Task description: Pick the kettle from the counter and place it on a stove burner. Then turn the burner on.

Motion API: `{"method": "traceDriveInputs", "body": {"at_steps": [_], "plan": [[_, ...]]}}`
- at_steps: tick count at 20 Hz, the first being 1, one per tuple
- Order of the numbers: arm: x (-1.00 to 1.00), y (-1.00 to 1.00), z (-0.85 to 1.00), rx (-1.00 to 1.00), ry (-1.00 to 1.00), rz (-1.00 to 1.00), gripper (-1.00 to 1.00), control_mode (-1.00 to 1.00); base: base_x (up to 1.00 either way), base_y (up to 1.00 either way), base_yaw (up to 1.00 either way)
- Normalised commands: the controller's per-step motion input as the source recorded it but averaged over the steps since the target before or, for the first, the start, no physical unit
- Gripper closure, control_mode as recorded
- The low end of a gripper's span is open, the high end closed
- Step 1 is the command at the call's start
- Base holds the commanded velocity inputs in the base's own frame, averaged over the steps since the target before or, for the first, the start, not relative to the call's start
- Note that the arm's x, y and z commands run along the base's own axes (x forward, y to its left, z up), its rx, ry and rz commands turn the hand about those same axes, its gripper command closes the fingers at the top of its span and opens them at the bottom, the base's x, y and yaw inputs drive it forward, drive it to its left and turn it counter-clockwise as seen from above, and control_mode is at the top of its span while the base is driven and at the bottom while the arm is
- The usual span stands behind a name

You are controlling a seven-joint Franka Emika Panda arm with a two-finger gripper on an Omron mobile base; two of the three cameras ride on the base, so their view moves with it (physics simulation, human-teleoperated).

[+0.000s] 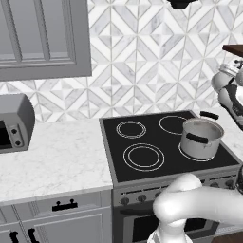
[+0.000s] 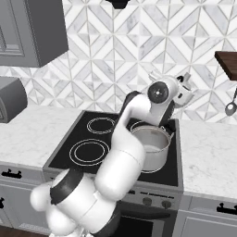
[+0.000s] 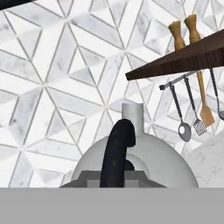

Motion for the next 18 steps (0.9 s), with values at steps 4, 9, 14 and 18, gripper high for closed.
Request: {"method": "traceDriveInputs", "body": {"at_steps": [4,9,14,18], "plan": [[-0.34,1.00,0.59,-0.14,0.00,0.00,1.00,-1.00,0.00,0.00,0.00],[-0.27,1.00,0.04,-0.11,0.12,0.01,1.00,-1.00,0.00,0.00,0.00],[-0.26,1.00,0.15,-0.07,0.22,0.05,1.00,-1.00,0.00,0.00,0.00],[-0.21,1.00,0.10,-0.02,0.10,0.07,1.00,-1.00,0.00,0.00,0.00]]}}
